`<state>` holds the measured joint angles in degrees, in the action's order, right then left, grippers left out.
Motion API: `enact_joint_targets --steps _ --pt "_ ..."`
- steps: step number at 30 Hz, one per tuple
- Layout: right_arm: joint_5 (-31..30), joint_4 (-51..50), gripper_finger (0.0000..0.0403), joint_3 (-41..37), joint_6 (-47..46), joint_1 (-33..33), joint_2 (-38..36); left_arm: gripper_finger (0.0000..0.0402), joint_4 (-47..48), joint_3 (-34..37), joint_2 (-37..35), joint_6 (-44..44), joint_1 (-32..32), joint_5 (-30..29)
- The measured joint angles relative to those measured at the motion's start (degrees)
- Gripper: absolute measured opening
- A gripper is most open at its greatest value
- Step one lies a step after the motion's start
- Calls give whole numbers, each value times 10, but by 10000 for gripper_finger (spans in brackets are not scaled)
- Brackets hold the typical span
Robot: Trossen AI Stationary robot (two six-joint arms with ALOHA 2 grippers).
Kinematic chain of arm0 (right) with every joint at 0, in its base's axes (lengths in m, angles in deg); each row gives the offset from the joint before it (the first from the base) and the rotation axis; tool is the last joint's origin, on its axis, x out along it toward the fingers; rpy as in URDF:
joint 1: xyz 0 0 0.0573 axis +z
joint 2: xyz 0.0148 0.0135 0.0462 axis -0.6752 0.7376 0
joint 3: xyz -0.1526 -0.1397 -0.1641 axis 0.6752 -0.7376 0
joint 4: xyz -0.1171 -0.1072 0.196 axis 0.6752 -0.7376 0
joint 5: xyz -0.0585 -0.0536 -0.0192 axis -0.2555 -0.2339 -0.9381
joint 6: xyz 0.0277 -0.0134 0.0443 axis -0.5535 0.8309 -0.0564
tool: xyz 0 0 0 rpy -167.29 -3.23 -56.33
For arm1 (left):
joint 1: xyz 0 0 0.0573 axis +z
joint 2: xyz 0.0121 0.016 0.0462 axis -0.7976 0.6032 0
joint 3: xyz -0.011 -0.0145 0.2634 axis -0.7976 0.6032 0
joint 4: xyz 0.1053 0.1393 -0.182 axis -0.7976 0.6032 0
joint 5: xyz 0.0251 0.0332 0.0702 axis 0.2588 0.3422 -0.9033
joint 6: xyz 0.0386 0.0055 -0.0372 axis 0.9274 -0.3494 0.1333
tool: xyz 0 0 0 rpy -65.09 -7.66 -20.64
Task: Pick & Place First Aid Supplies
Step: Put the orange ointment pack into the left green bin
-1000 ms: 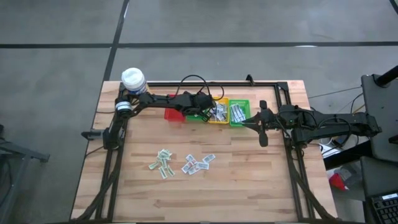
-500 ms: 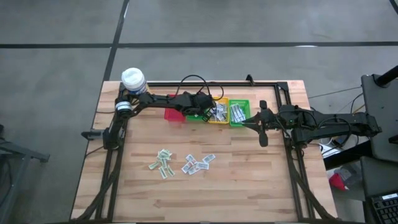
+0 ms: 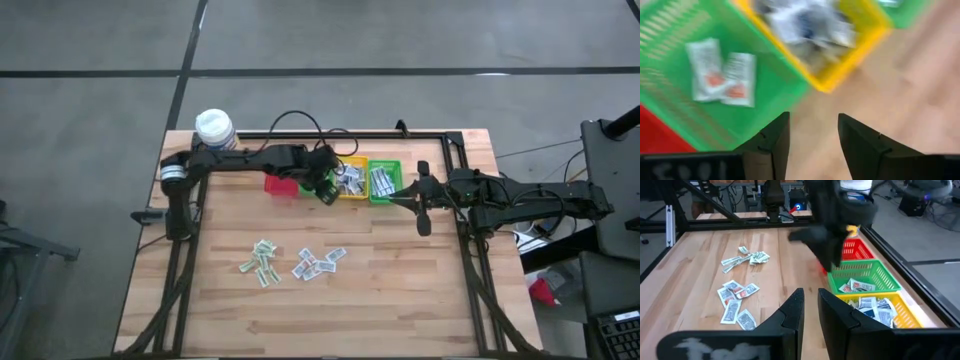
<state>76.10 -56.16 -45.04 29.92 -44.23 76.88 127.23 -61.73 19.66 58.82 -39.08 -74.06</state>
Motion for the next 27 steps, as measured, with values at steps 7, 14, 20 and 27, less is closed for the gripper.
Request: enact_joint_targets --steps 7,14,20,27 --pt "0 0 52 0 0 0 0 158 7 0 -50 -9 -60 42" --pt "0 0 52 0 0 0 0 158 9 0 -63 -11 -127 42" --pt "0 0 52 0 0 0 0 158 13 0 -53 -24 -171 41" --pt "0 0 52 0 0 0 0 158 67 0 -30 12 -208 29"
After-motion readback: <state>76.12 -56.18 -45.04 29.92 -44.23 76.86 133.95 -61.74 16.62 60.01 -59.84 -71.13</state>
